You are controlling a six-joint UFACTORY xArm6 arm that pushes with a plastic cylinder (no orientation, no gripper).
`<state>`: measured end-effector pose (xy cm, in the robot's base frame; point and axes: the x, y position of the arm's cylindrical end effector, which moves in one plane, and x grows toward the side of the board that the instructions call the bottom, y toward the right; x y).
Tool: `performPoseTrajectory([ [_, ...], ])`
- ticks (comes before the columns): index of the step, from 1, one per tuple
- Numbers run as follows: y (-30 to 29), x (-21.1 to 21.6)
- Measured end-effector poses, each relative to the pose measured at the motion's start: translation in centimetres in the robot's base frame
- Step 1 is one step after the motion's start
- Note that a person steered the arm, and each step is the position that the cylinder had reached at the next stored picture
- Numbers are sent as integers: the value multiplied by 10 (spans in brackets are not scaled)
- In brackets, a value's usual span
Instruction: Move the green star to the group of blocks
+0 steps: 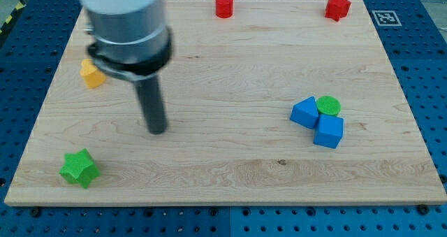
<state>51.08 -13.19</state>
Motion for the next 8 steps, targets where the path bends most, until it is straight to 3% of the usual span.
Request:
performPoseTrajectory([
  [2,-139,-4],
  [3,-173,16],
  [4,-172,42],
  [5,-172,101],
  [7,-156,95],
  [8,-117,89],
])
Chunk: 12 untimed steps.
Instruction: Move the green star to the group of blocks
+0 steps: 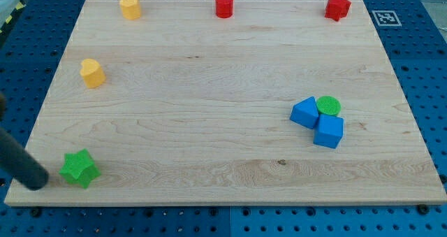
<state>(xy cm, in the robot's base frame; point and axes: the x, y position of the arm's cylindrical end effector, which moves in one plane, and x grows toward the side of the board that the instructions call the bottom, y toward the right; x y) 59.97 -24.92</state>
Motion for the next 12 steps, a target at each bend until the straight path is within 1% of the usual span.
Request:
performPoseTrajectory([
  [1,46,0],
  [2,80,-1],
  [3,94,-6],
  [4,98,-19],
  [8,96,-97],
  [9,100,-106],
  [10,114,-102],
  [11,137,-76],
  [12,169,-70],
])
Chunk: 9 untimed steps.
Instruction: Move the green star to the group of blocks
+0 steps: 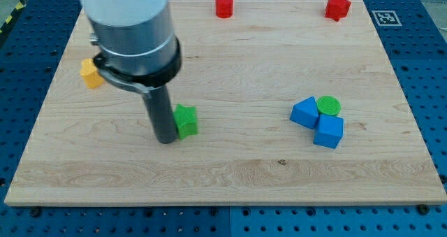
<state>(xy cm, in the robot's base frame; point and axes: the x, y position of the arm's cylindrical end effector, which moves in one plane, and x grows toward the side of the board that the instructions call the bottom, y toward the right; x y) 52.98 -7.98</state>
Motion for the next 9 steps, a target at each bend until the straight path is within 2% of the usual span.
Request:
performPoseTrajectory([
  [1,20,-6],
  [3,-15,-26],
  [4,-12,-28],
  [7,97,-41],
  [9,90,-77],
])
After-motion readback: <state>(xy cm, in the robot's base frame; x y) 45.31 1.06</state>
